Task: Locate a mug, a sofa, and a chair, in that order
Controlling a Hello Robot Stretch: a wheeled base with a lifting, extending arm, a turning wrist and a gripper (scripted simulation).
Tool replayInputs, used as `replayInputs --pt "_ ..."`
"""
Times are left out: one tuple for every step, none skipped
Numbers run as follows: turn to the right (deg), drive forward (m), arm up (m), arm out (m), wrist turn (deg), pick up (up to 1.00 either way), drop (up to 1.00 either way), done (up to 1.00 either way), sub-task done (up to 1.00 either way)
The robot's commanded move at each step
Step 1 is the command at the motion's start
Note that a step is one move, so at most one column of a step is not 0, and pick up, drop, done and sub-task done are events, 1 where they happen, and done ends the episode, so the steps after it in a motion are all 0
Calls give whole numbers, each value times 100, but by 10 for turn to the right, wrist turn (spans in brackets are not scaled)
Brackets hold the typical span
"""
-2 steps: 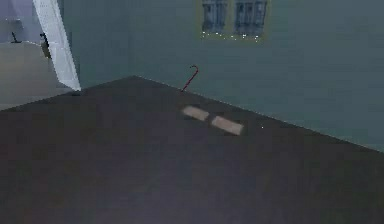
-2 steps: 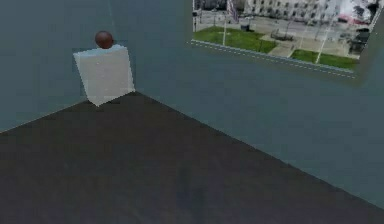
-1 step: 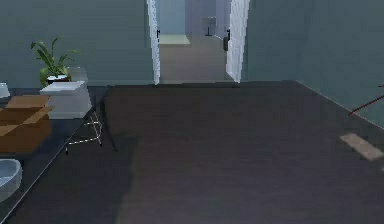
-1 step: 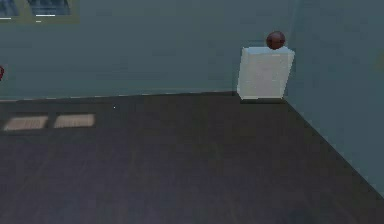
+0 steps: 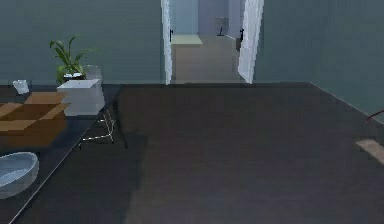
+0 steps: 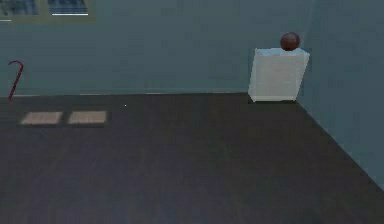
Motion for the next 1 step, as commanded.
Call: replayInputs --pt "0 100 0 0 0 0 0 0 0"
